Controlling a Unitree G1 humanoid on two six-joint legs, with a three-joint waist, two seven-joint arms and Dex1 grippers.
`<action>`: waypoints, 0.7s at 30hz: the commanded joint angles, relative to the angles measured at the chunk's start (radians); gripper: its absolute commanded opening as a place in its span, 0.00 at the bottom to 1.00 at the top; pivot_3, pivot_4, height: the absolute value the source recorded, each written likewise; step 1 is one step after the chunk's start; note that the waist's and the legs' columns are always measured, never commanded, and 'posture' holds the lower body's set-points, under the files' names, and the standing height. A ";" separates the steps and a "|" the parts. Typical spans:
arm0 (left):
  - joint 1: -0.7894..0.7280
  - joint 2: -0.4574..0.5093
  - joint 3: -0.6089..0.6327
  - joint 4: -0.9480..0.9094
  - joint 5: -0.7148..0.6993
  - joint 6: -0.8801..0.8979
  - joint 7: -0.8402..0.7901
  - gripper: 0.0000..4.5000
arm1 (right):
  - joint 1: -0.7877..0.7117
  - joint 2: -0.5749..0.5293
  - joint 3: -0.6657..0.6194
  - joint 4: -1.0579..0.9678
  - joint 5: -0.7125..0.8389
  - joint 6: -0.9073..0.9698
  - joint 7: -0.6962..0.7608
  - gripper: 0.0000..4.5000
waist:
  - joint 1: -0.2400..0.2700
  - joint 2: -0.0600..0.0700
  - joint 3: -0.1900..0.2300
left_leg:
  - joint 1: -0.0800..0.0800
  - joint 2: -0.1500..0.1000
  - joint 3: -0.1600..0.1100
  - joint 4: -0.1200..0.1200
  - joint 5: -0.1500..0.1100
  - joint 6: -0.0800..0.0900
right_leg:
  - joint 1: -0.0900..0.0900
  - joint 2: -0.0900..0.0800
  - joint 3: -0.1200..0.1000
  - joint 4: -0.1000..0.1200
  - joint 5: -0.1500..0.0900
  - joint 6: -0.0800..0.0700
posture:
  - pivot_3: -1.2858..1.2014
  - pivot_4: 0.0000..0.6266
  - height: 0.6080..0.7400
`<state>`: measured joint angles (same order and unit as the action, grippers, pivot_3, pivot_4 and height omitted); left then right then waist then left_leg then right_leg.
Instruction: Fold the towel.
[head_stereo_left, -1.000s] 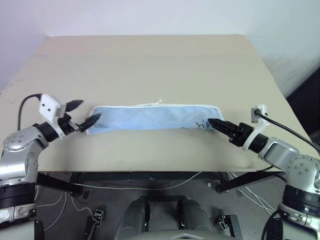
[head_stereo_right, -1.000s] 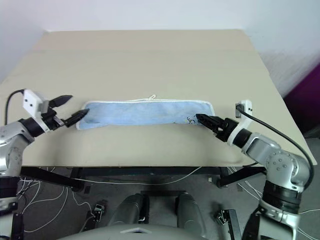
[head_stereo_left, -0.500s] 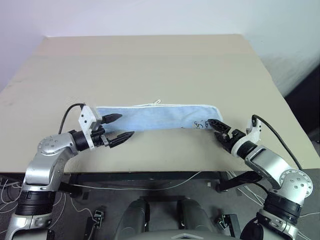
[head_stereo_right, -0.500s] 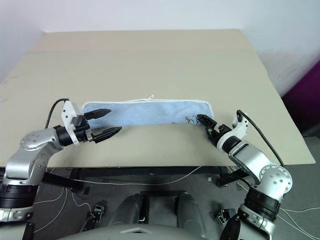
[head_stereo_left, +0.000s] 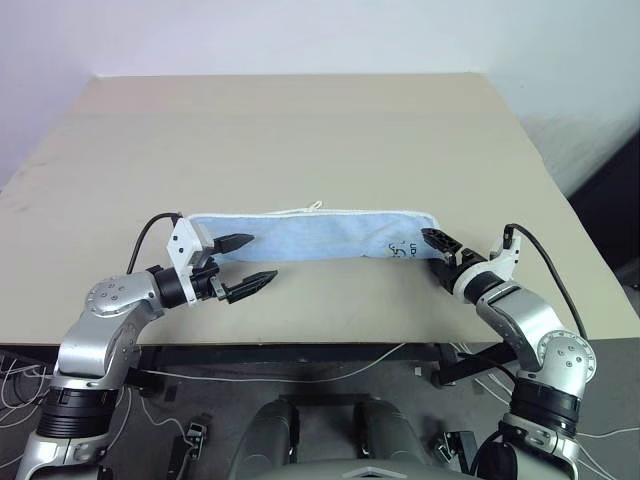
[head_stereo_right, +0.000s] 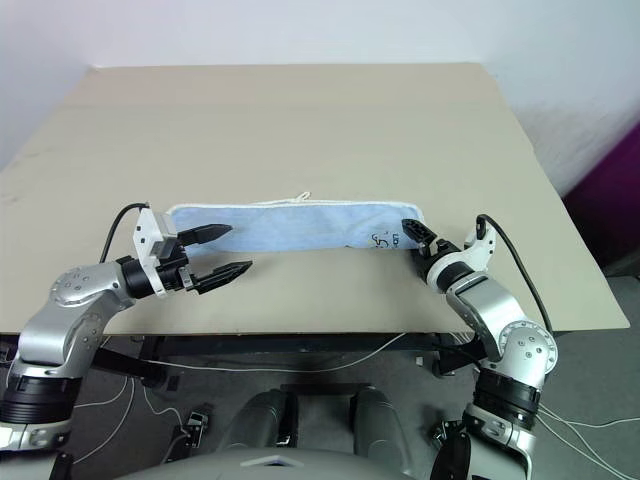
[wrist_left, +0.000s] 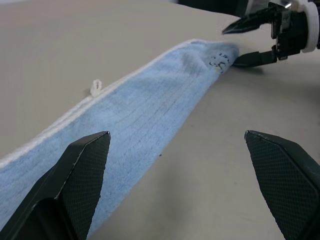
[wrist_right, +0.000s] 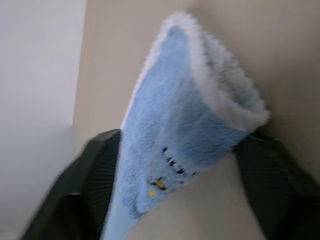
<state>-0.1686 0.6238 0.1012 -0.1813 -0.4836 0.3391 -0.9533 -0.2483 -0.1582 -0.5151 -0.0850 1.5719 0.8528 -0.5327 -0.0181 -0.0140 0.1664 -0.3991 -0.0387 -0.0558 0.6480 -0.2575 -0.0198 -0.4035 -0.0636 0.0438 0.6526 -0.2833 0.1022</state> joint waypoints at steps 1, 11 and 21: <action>-0.006 -0.002 0.006 -0.036 -0.007 -0.019 0.000 1.00 | 0.007 0.001 0.009 -0.008 -0.002 -0.043 -0.025 0.49 | 0.001 0.000 0.000 | 0.000 0.000 0.000 0.000 0.000 0.000 | 0.000 0.000 0.000 0.000 0.000 0.000 | 0.52 0.24 1.00; -0.013 -0.020 -0.007 -0.022 0.001 -0.026 0.001 1.00 | 0.007 -0.025 0.013 -0.019 0.009 -0.109 -0.032 0.01 | 0.002 0.001 0.000 | -0.001 0.000 0.000 0.000 0.000 0.000 | 0.000 0.000 0.000 -0.001 0.000 0.000 | 0.52 0.24 1.00; 0.003 -0.034 -0.017 -0.024 0.004 -0.036 0.001 1.00 | -0.012 -0.262 -0.082 0.089 -0.055 -0.124 0.139 0.01 | 0.003 0.002 0.001 | -0.003 -0.001 0.000 0.000 -0.001 0.001 | -0.001 -0.001 0.000 -0.003 0.000 0.000 | 0.52 0.24 1.00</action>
<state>-0.1650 0.5885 0.0885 -0.1780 -0.4783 0.3215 -0.9528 -0.2390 -0.3887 -0.5697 0.0102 1.5303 0.7306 -0.4340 -0.0148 -0.0117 0.1677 -0.4019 -0.0389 -0.0559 0.6476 -0.2582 -0.0185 -0.4045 -0.0640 0.0440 0.6494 -0.2833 0.1022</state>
